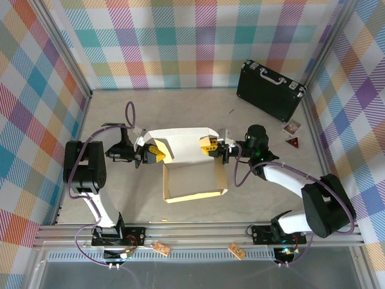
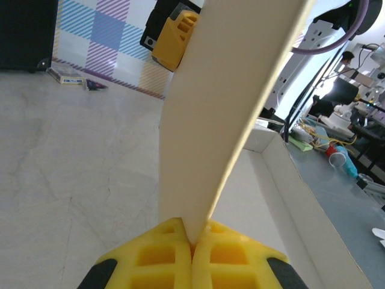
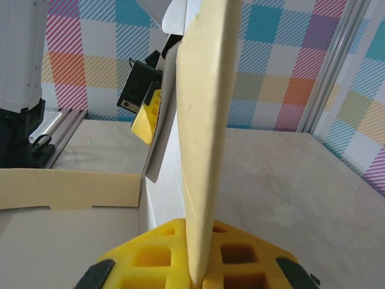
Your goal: Fold the paper box
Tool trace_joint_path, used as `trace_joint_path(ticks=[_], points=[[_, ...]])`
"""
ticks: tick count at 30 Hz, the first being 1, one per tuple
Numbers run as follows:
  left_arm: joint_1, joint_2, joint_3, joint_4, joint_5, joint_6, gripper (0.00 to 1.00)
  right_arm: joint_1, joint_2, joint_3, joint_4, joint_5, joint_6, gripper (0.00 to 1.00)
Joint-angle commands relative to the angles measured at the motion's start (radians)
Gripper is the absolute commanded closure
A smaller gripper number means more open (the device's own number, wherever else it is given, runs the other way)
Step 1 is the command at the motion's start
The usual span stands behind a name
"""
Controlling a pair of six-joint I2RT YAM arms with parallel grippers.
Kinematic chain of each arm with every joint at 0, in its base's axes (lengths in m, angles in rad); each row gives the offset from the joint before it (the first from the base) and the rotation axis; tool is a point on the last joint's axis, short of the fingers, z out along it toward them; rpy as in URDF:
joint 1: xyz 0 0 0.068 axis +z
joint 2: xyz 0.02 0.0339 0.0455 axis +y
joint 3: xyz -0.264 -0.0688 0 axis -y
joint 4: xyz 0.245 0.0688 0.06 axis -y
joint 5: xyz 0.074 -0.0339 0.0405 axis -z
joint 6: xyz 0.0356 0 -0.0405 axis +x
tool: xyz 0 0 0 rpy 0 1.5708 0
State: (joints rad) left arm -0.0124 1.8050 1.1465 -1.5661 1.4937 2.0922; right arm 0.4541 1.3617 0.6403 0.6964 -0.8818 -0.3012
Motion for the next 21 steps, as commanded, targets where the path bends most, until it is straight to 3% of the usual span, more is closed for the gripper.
trace_joint_path(ticks=[1,10,11,14,16,17,19,21], points=[[0.033,-0.049,-0.007,-0.216,0.146,0.578,1.0,-0.02,0.01,-0.017,-0.054,0.058,-0.093,1.0],[0.02,-0.084,0.069,-0.222,0.137,0.549,1.0,-0.019,-0.003,-0.015,-0.053,0.053,-0.085,1.0],[0.001,-0.124,0.08,-0.222,0.135,0.567,1.0,-0.019,-0.001,-0.012,-0.052,0.053,-0.083,1.0],[-0.027,-0.217,0.19,-0.221,0.1,0.459,1.0,-0.019,0.002,-0.005,-0.049,0.062,-0.08,1.0],[-0.027,-0.27,0.225,-0.221,0.093,0.478,1.0,-0.02,-0.005,-0.005,-0.052,0.06,-0.08,1.0],[-0.019,-0.292,0.255,-0.221,0.099,0.466,0.91,-0.02,-0.008,-0.008,-0.048,0.058,-0.077,1.0],[0.01,-0.309,0.336,-0.221,0.124,0.383,0.63,-0.019,-0.011,-0.009,-0.039,0.059,-0.07,1.0],[0.046,-0.273,0.456,-0.221,0.109,0.217,0.6,-0.02,-0.013,-0.009,-0.032,0.061,-0.064,1.0]])
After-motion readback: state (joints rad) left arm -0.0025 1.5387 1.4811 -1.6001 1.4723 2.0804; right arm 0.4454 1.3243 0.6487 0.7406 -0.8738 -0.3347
